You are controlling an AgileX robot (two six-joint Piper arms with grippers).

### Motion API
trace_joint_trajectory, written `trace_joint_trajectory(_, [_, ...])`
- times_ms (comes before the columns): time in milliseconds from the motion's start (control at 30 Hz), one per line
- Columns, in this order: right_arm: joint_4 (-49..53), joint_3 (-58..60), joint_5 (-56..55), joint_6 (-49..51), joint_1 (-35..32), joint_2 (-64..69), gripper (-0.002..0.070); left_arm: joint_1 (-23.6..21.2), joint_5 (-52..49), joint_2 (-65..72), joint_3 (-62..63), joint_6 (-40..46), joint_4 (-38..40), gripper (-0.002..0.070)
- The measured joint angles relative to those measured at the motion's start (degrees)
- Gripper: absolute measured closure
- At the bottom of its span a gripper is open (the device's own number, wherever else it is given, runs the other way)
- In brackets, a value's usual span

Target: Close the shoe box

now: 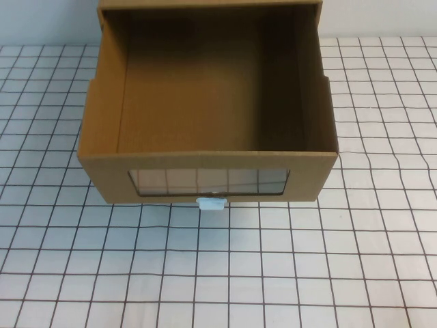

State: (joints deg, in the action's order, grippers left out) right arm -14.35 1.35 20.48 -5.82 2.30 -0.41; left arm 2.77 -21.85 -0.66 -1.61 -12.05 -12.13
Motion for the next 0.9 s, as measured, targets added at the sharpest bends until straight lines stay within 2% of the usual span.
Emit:
trace_joint_trajectory(133, [0.0, 0.0, -1.82, 0.0, 0.0, 0.0, 0.069, 0.0, 2.42, 0.0, 0.0, 0.0, 0.08, 0.068])
trace_joint_trajectory(267, [0.03, 0.0, -9.6, 0.0, 0.0, 0.0, 0.069, 0.0, 11.29, 0.0, 0.0, 0.0, 0.08, 0.068])
trace_joint_trajectory(600, [-0.41, 0.0, -54.89, 0.0, 0.0, 0.0, 0.0689, 0.0, 48.97, 0.0, 0.0, 0.0, -0.04, 0.068])
trace_joint_trajectory(700, [-0.63, 0.0, -63.8, 0.0, 0.0, -0.12, 0.0689, 0.0, 53.52, 0.0, 0.0, 0.0, -0.17, 0.068])
trace_joint_trajectory(900, [-0.86, 0.0, -71.53, 0.2, 0.0, -0.44, 0.069, 0.0, 55.83, 0.0, 0.0, 0.45, -0.01, 0.068])
